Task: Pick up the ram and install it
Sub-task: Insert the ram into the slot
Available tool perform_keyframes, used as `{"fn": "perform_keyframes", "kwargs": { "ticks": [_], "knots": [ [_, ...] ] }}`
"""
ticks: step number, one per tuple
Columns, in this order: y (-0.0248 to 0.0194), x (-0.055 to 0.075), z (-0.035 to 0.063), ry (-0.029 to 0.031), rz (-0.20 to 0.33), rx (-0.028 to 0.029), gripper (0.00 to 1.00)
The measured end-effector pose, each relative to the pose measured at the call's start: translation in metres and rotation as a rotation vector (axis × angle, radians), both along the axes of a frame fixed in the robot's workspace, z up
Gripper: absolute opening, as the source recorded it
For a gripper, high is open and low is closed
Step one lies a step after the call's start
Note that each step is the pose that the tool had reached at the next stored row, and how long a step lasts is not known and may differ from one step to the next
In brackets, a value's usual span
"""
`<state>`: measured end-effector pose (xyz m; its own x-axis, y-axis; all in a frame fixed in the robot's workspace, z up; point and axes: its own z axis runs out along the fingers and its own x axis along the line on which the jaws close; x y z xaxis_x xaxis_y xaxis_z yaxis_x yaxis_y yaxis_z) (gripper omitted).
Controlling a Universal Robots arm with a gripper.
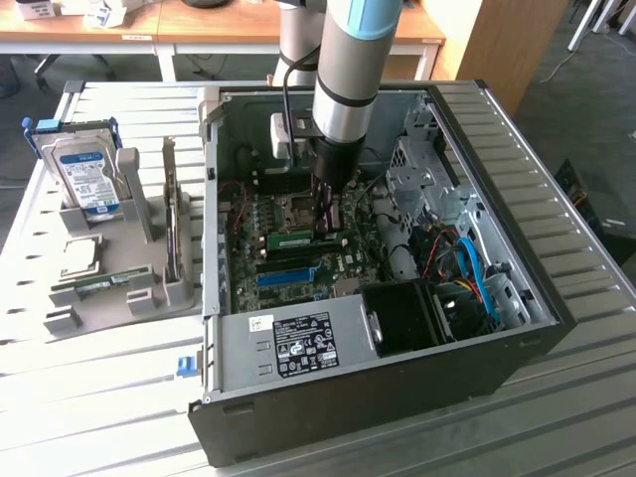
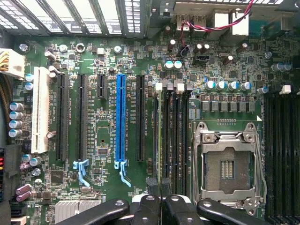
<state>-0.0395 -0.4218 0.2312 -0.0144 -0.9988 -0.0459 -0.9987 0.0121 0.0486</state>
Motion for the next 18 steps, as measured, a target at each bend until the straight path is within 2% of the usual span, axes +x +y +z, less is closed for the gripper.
{"fn": "perform_keyframes", "kwargs": {
  "ticks": [18],
  "knots": [
    [0.0000, 0.0003, -0.0023, -0.0003, 0.000, 0.0002, 0.12]
  ]
}}
